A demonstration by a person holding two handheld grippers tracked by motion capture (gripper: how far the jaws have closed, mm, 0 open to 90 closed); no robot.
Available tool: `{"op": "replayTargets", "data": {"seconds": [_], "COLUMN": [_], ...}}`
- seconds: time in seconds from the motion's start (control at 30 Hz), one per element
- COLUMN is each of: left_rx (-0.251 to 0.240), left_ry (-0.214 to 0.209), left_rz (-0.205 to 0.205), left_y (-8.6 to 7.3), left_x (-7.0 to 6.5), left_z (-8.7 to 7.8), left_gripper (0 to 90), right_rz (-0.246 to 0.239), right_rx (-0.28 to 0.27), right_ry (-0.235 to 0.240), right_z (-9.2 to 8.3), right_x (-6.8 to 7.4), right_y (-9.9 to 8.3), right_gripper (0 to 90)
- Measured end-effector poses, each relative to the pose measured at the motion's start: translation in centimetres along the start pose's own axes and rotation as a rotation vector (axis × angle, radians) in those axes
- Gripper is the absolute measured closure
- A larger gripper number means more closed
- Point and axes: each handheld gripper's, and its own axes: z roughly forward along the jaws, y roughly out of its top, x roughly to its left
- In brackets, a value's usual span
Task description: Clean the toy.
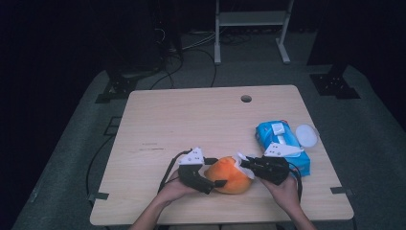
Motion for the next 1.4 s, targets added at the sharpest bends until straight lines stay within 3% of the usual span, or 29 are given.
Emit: {"op": "replayTargets", "data": {"seconds": [0.1, 0.27, 0.4, 0.43, 0.5, 0.63, 0.73, 0.83, 1.0, 1.07, 1.13, 1.27, 1.37, 1.4], "left_rx": [-0.006, 0.012, 0.027, 0.031, 0.044, 0.054, 0.062, 0.059, 0.038, 0.049, 0.04, 0.04, 0.011, 0.003], "left_ry": [0.007, 0.076, 0.109, 0.119, 0.129, 0.139, 0.148, 0.142, 0.133, 0.13, 0.102, 0.072, 0.01, 0.011], "left_rz": [-0.021, 0.039, 0.058, 0.062, 0.071, 0.116, 0.126, 0.096, 0.059, 0.012, -0.021, 0.007, 0.017, 0.019], "left_y": [0.0, 0.6, 1.2, 1.3, 1.6, 2.2, 2.3, 2.1, 1.9, 1.6, 1.4, 1.5, 1.3, 1.3], "left_x": [0.0, -1.0, -1.4, -1.5, -1.7, -2.8, -3.3, -3.1, -2.3, -1.8, -1.5, -1.8, -1.8, -1.8], "left_z": [0.2, -0.4, -1.1, -1.2, -1.4, -1.2, -0.8, -0.6, -0.2, 0.1, 0.1, -0.3, -0.5, -0.5], "left_gripper": [14.4, 39.8, 41.9, 41.9, 42.4, 42.5, 41.3, 36.0, 17.4, 9.9, 9.9, 19.4, 23.2, 22.7], "right_rz": [0.006, -0.041, -0.078, -0.078, -0.077, -0.089, -0.079, -0.057, -0.04, -0.034, -0.03, -0.015, -0.006, 0.007], "right_rx": [0.001, -0.051, -0.166, -0.166, -0.192, -0.177, -0.148, -0.116, -0.076, -0.073, -0.068, -0.068, -0.062, -0.064], "right_ry": [-0.003, -0.043, -0.043, -0.043, 0.0, 0.03, 0.034, 0.031, 0.026, 0.023, 0.01, 0.006, -0.022, -0.027], "right_z": [0.1, -0.5, -2.0, -2.0, -2.1, -1.1, -0.6, -0.2, 0.1, 0.0, 0.0, -0.2, -0.5, -0.7], "right_x": [-0.1, 0.7, 2.0, 2.0, 2.7, 3.4, 3.4, 3.0, 2.4, 2.1, 1.9, 1.3, 0.7, 0.2], "right_y": [0.0, 0.1, 1.3, 1.3, 1.7, 1.8, 1.6, 1.2, 0.8, 0.7, 0.6, 0.5, 0.4, 0.2], "right_gripper": [80.9, 80.9, 81.1, 81.1, 81.0, 80.9, 80.9, 81.0, 81.0, 81.0, 81.0, 81.0, 81.0, 81.0]}}
